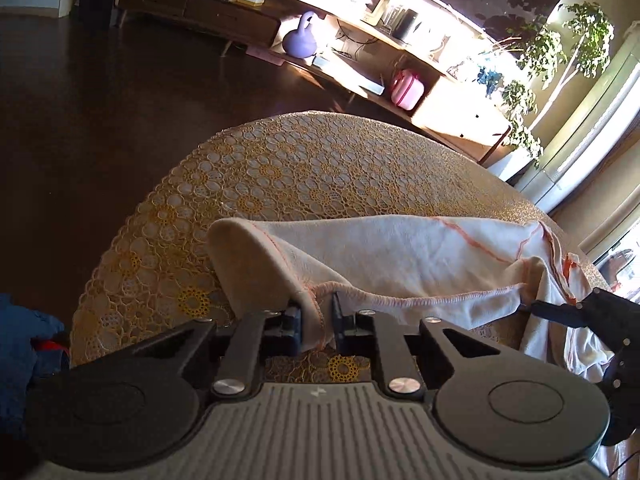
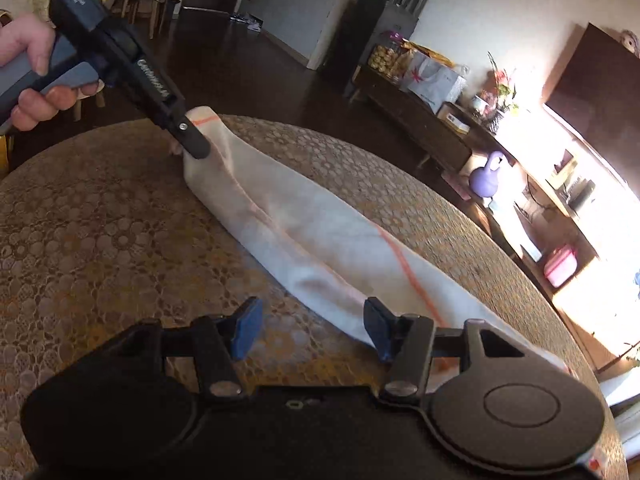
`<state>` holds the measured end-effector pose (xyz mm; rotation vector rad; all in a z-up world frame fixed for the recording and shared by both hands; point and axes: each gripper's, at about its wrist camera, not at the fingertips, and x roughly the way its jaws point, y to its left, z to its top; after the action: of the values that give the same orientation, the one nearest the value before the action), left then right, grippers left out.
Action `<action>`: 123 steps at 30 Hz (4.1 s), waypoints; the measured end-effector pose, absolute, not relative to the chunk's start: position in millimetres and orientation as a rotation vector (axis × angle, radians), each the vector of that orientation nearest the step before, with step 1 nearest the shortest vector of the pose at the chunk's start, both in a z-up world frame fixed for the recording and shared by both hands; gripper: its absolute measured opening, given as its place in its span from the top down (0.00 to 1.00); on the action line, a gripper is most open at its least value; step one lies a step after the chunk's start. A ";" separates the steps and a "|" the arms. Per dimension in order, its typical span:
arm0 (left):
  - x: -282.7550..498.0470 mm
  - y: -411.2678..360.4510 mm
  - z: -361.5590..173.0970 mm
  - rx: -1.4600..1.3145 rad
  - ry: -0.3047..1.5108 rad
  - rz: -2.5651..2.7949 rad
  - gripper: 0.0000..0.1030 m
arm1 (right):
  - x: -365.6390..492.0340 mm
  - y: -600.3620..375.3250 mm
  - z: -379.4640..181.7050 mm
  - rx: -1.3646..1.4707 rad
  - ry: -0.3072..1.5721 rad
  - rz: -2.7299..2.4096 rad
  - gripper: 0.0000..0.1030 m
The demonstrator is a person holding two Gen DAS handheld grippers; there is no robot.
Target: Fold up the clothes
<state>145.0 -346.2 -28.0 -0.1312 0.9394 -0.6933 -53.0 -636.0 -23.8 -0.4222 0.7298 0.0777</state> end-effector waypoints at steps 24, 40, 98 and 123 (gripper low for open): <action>134.3 -316.0 -17.9 -0.287 0.987 -0.718 0.14 | 44.4 -571.7 -14.7 -0.303 0.630 0.177 0.00; 160.1 -336.7 -57.5 -0.884 1.108 -0.561 0.14 | 28.9 -605.4 -4.3 -0.092 0.563 0.127 0.00; 204.8 -328.0 -35.1 -0.388 1.100 -0.546 0.82 | 25.4 -573.9 -27.9 -0.506 0.585 0.235 0.00; 179.5 -329.5 -55.3 -0.822 1.190 -0.415 0.24 | 44.1 -593.8 -25.0 -0.324 0.616 0.151 0.00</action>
<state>179.5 -329.5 -55.3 -0.8221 1.1897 -0.4149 44.1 -593.8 -25.0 -0.3242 0.6158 0.1513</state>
